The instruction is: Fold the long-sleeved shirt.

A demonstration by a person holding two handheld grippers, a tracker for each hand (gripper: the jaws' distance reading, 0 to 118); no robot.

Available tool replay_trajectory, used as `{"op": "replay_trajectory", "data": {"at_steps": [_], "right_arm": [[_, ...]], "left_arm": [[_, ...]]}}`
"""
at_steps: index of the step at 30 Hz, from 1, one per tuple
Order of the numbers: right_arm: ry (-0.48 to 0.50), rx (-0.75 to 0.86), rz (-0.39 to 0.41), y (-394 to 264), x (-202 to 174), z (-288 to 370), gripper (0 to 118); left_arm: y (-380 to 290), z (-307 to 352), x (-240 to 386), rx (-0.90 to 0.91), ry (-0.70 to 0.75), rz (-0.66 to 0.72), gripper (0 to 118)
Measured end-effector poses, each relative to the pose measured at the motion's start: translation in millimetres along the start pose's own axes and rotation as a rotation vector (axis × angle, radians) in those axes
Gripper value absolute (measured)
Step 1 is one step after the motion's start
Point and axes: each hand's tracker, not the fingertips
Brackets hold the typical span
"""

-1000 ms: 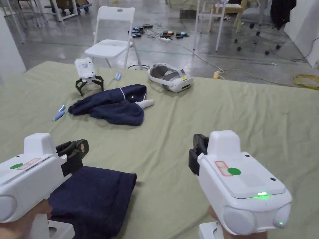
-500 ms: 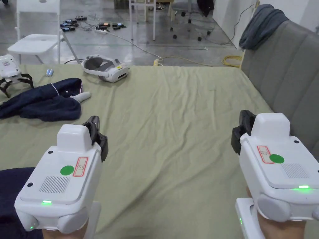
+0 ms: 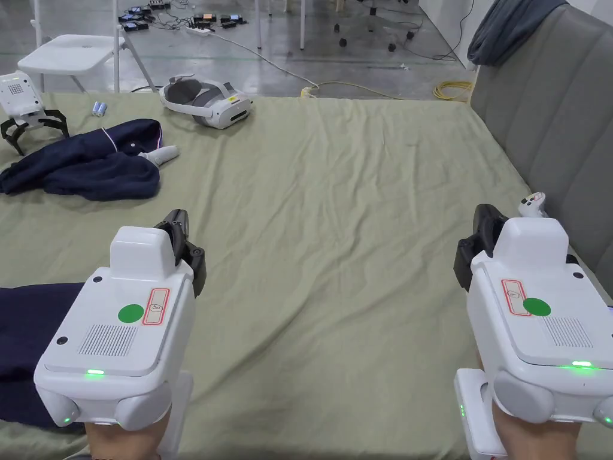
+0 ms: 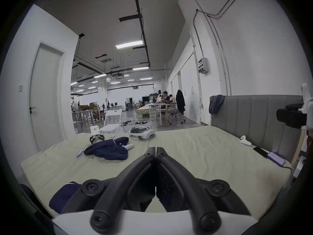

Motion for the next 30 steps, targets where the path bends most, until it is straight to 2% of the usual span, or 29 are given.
{"op": "replay_trajectory", "data": {"at_steps": [4, 7, 8, 9, 12, 13, 16, 22, 30], "right_arm": [[-0.003, -0.027, 0.005, -1.6, -0.7, 0.0, 2], [0.003, -0.029, -0.003, -4.3, 2.7, -1.6, 11], [0.002, -0.028, -0.006, -4.9, 3.3, -1.4, 29], [-0.001, -0.028, -0.009, -8.0, 5.5, -4.5, 59], [-0.029, -0.020, -0.021, -11.4, 7.8, -6.6, 112], [-0.040, -0.016, -0.017, -11.5, 8.0, -6.9, 118], [-0.069, 0.007, -0.009, -13.4, 7.9, -4.4, 118], [-0.052, -0.016, -0.025, -11.6, 6.8, -2.6, 118], [-0.029, -0.033, -0.007, -11.8, -0.1, -4.4, 118]], "left_arm": [[-1.5, -3.1, 5.1, -0.002, -0.012, -0.010, 7], [1.2, -2.4, 8.6, -0.002, -0.031, -0.012, 15], [1.5, -2.5, 9.7, -0.002, -0.039, -0.014, 27], [1.9, -3.0, 11.6, -0.006, -0.046, -0.018, 50], [0.0, -4.7, 15.0, -0.003, -0.058, -0.025, 109], [-1.2, -2.9, 17.5, 0.019, -0.066, -0.019, 109], [0.7, -4.9, 25.5, 0.025, -0.063, -0.023, 111], [0.2, -4.2, 21.2, 0.022, -0.058, 0.001, 111], [1.4, -1.4, 11.1, 0.013, -0.058, 0.028, 111]]}}
